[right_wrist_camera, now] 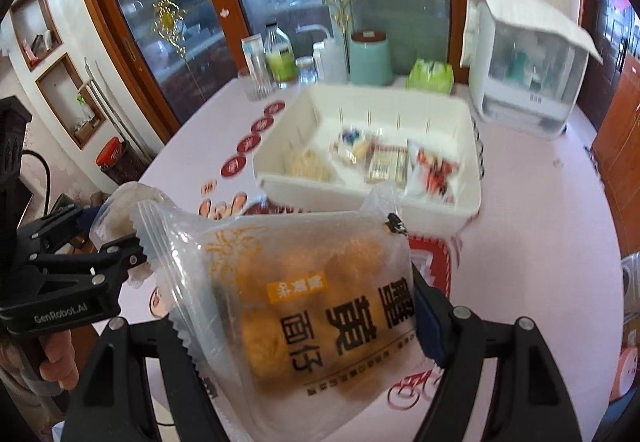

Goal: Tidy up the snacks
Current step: 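Carry both held bags up toward the white tray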

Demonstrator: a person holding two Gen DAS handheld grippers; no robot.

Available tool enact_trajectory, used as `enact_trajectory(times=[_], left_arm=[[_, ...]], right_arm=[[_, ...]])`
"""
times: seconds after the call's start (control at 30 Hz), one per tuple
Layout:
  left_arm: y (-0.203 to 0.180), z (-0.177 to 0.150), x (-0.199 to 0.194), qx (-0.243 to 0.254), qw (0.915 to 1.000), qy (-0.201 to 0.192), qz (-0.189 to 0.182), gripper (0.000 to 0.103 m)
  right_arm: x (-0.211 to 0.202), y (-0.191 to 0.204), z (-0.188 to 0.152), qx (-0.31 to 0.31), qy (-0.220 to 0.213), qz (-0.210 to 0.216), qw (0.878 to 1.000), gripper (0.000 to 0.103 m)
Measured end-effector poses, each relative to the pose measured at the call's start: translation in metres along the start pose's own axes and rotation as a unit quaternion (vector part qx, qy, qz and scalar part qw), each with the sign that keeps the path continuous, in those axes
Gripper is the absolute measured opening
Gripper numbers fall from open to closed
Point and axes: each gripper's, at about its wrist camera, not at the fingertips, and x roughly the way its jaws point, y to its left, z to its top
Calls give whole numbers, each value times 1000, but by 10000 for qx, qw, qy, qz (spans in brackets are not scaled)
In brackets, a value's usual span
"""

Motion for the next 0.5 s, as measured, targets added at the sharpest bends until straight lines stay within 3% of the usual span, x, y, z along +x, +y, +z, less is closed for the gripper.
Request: enact_trajectory(times=[0.27,0.5], left_arm=[[4,57,-5,220,9992,-289,162,75],[8,103,18,335,9986,-315,271,75]], right_arm=[[-14,-11,57,186,-257,-29,9995,77],[-9,-28,99,456,-334,-145,9983,78]])
